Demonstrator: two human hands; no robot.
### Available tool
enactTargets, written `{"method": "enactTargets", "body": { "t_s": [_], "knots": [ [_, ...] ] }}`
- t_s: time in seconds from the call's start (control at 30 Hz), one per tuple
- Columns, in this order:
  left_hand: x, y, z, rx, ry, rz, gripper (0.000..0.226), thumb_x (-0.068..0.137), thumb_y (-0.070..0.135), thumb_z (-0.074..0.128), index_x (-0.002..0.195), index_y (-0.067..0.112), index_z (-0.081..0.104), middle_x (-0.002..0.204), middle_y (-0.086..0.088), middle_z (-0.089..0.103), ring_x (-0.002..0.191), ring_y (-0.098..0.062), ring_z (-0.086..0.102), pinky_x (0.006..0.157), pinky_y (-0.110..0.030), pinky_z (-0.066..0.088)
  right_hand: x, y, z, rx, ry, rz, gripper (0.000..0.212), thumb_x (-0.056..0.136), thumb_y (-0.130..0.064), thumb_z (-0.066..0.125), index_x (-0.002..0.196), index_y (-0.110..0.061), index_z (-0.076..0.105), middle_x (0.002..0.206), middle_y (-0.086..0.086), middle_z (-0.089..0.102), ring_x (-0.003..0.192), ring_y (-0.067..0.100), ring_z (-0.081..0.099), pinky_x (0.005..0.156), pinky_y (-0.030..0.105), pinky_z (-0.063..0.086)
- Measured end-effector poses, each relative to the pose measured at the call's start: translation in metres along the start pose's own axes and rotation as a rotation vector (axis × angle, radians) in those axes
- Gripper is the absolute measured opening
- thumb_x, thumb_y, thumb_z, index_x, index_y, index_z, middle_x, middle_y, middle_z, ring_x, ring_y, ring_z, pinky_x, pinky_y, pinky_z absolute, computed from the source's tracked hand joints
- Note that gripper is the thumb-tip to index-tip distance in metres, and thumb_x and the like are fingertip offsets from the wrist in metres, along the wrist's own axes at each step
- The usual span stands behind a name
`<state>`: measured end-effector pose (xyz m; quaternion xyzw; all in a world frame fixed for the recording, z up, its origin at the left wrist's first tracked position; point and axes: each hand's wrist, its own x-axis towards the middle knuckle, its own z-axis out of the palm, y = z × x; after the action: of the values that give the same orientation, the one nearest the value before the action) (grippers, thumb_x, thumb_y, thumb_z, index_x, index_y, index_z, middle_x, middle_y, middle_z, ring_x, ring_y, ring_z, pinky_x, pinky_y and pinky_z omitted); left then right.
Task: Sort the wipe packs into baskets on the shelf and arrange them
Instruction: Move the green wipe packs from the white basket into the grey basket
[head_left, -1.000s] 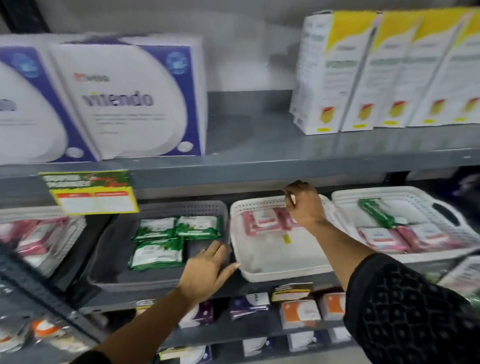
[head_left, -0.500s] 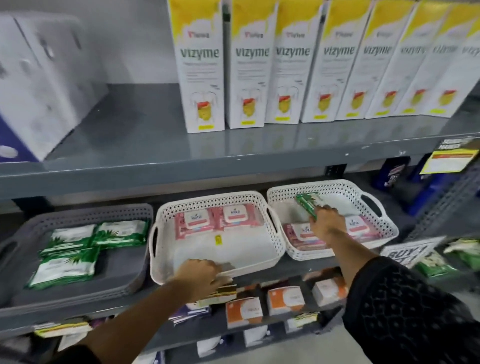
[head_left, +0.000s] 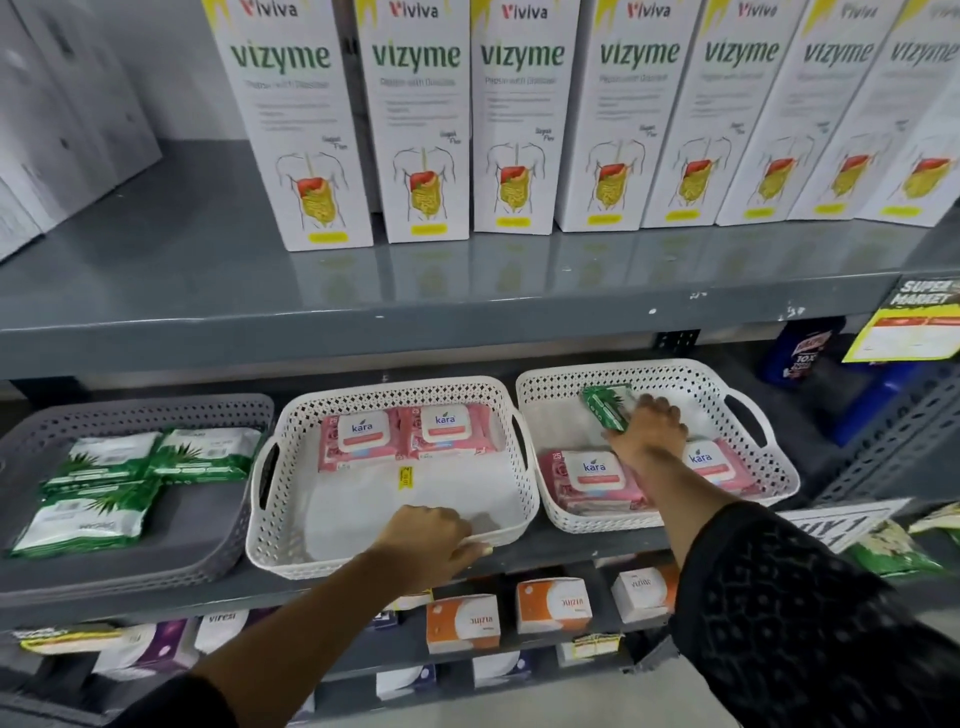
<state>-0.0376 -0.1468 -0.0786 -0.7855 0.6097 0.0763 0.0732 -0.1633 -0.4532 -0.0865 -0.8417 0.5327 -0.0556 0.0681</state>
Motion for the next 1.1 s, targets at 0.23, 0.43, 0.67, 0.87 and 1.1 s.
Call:
{"method": "enactTargets", "body": {
  "t_s": [0.23, 0.43, 0.67, 0.87, 1.1],
  "knots": [
    [0.002, 0.002, 0.003, 0.018, 0.013, -0.027, 0.056, 0.097, 0.057, 0.026, 0.103, 0.014, 0.062, 0.097, -0.006, 0.066, 0.081, -0.024, 0.061, 0.069, -0.033, 0.045, 0.009, -0.001, 0.004, 0.132, -0.021, 0.139, 0.058, 0.072, -0.03, 0.079, 0.115, -0.005, 0.048, 0.106, 0.016, 0.057, 0.094, 0.031, 0.058, 0.083, 0.043, 0.052],
    [-0.013, -0.009, -0.002, -0.06, 0.014, 0.002, 0.038, 0.098, 0.046, 0.035, 0.102, 0.016, 0.059, 0.1, -0.005, 0.064, 0.08, -0.022, 0.058, 0.066, -0.031, 0.039, -0.018, -0.02, -0.005, 0.22, 0.347, -0.057, 0.068, 0.071, -0.034, 0.082, 0.117, 0.007, 0.051, 0.103, 0.027, 0.061, 0.089, 0.037, 0.06, 0.08, 0.044, 0.051],
    [-0.075, -0.07, 0.006, -0.101, 0.103, 0.054, 0.028, 0.097, 0.04, 0.041, 0.113, 0.023, 0.056, 0.113, -0.003, 0.064, 0.096, -0.028, 0.061, 0.077, -0.037, 0.045, -0.061, -0.076, -0.025, 0.318, 0.478, -0.368, 0.07, 0.072, -0.038, 0.078, 0.125, -0.002, 0.05, 0.107, 0.019, 0.06, 0.099, 0.035, 0.057, 0.093, 0.047, 0.048],
    [-0.141, -0.133, 0.017, -0.11, 0.262, 0.031, 0.033, 0.091, 0.043, 0.039, 0.095, 0.021, 0.063, 0.098, -0.001, 0.069, 0.086, -0.026, 0.065, 0.068, -0.034, 0.05, -0.106, -0.147, -0.02, 0.404, 0.424, -0.634, 0.074, 0.069, -0.04, 0.074, 0.13, -0.006, 0.05, 0.111, 0.015, 0.061, 0.101, 0.032, 0.055, 0.093, 0.047, 0.048],
    [-0.209, -0.2, 0.048, -0.055, 0.456, -0.055, 0.036, 0.091, 0.041, 0.043, 0.123, 0.028, 0.057, 0.123, 0.005, 0.065, 0.101, -0.016, 0.065, 0.069, -0.03, 0.057, -0.17, -0.256, 0.003, 0.38, 0.347, -0.831, 0.074, 0.068, -0.035, 0.081, 0.132, -0.011, 0.053, 0.113, 0.017, 0.062, 0.104, 0.038, 0.057, 0.088, 0.05, 0.051]
  ]
}}
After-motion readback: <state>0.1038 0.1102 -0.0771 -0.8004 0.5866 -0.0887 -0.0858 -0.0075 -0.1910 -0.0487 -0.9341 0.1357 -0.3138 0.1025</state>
